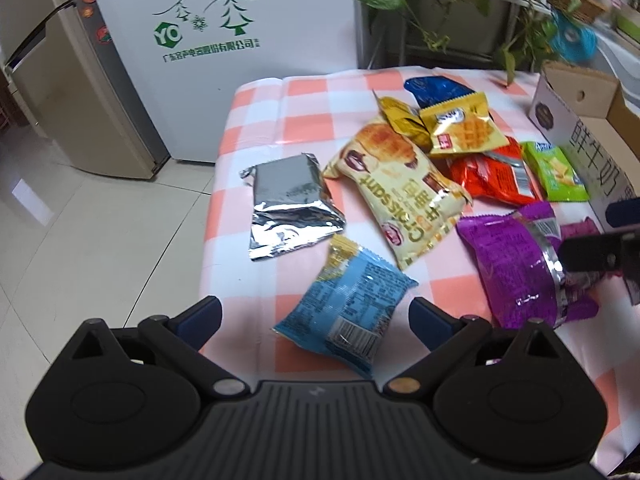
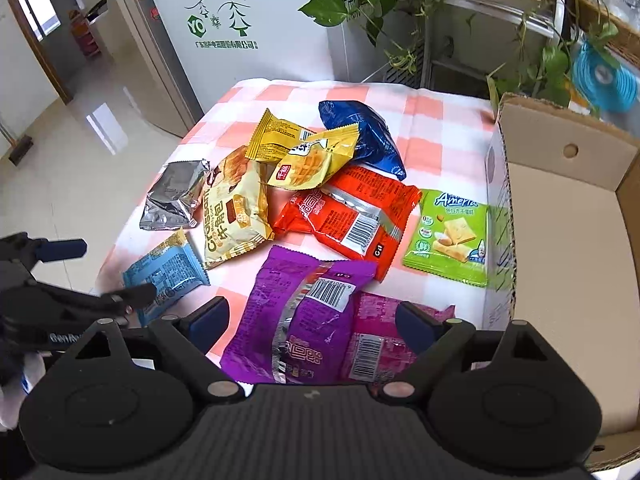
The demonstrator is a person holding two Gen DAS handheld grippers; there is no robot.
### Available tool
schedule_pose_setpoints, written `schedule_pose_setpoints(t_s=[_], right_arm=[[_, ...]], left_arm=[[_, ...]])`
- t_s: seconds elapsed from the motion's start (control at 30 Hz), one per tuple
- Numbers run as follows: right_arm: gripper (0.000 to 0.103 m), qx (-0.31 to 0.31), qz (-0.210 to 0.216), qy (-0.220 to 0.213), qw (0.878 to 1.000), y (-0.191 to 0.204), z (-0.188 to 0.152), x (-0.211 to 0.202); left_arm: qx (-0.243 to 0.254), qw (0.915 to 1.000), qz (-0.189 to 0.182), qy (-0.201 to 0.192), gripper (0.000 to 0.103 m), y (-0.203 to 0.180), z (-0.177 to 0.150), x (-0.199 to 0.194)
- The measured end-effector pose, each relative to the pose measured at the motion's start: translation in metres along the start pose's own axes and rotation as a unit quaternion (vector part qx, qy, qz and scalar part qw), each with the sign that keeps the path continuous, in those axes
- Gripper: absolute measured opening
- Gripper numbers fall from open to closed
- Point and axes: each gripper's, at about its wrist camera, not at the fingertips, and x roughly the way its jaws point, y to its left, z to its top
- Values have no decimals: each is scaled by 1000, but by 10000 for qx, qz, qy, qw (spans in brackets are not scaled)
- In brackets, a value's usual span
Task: Organize snacks
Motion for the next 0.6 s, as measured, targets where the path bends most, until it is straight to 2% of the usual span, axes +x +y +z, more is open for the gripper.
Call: schedule_pose_setpoints(t_s=[0.6], right_arm=[[90, 511, 251, 299, 9979, 0, 2, 15]], left_arm=[[370, 9981, -477, -116, 94, -9, -7, 17]])
